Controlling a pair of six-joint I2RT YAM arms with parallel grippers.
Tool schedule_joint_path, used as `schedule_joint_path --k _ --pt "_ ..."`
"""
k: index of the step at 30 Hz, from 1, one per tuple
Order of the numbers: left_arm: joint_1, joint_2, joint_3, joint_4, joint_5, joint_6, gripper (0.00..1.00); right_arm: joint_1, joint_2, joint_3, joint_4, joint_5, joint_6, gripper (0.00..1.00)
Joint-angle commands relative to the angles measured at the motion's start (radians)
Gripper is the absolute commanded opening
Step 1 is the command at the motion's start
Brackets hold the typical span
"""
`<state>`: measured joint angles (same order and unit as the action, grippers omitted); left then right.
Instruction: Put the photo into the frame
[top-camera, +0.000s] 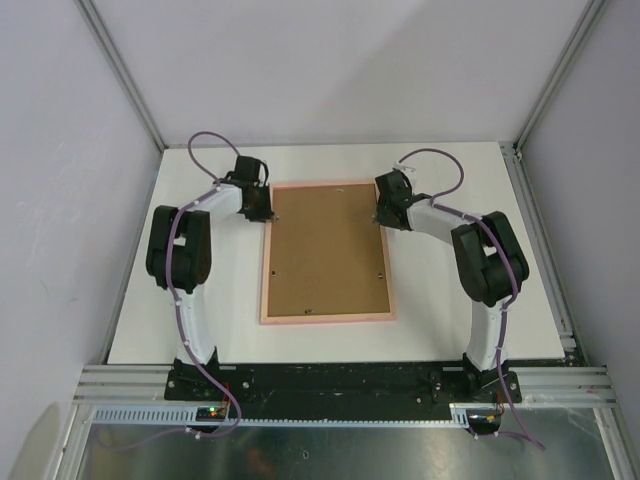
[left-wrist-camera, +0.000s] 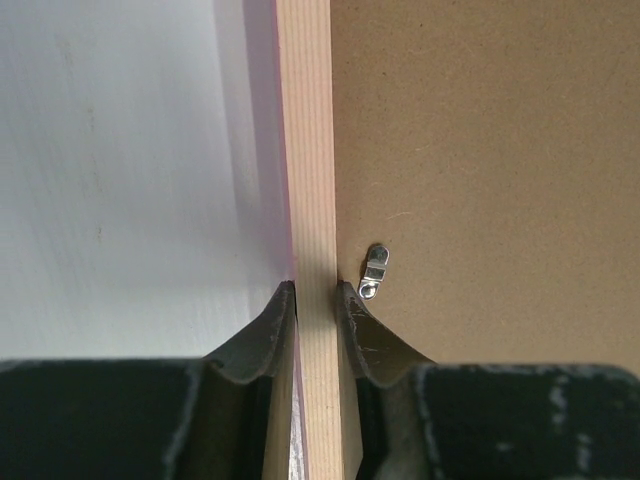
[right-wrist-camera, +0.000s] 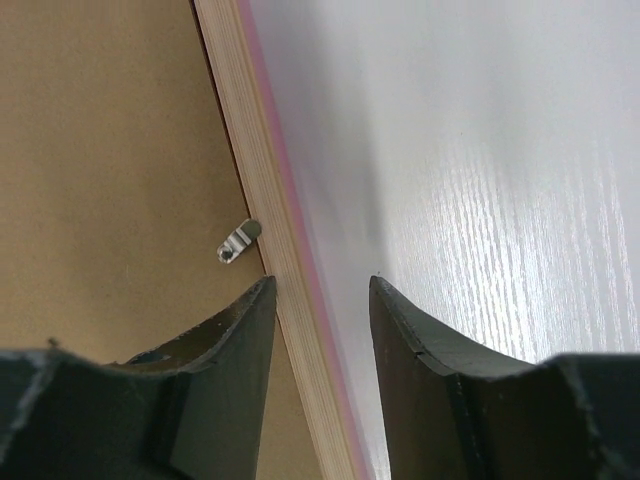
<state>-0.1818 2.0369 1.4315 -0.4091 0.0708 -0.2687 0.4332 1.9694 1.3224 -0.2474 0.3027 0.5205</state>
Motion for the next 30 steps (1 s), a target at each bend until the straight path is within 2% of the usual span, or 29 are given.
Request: schedule_joint_path --k 1,6,12,19,25,30 --pt "-0.004 0.018 0.039 -0.035 -0.051 0.099 0.0 -0.012 0.015 0.003 0.082 0.041 -0.014 0.46" --pt "-0.023 0.033 0.044 -0.049 -0.055 0.132 0.0 -0.011 0.053 0.031 0.131 0.032 -0.014 0.46" --pt "-0.034 0.04 0.05 -0.054 -0.042 0.142 0.0 0.011 0.129 0.134 0.092 0.031 -0.017 0.47" --pt "-0.033 0.037 0.054 -0.056 -0.033 0.145 0.0 0.019 0.164 0.178 0.071 0.026 -0.015 0.5" --pt "-0.033 0.036 0.053 -0.056 -0.027 0.145 0.0 0.015 0.099 0.175 0.052 0.01 -0.023 0.53" --pt "-0.034 0.022 0.045 -0.056 -0.012 0.147 0.0 -0.005 0.016 0.133 0.012 -0.045 -0.027 0.62"
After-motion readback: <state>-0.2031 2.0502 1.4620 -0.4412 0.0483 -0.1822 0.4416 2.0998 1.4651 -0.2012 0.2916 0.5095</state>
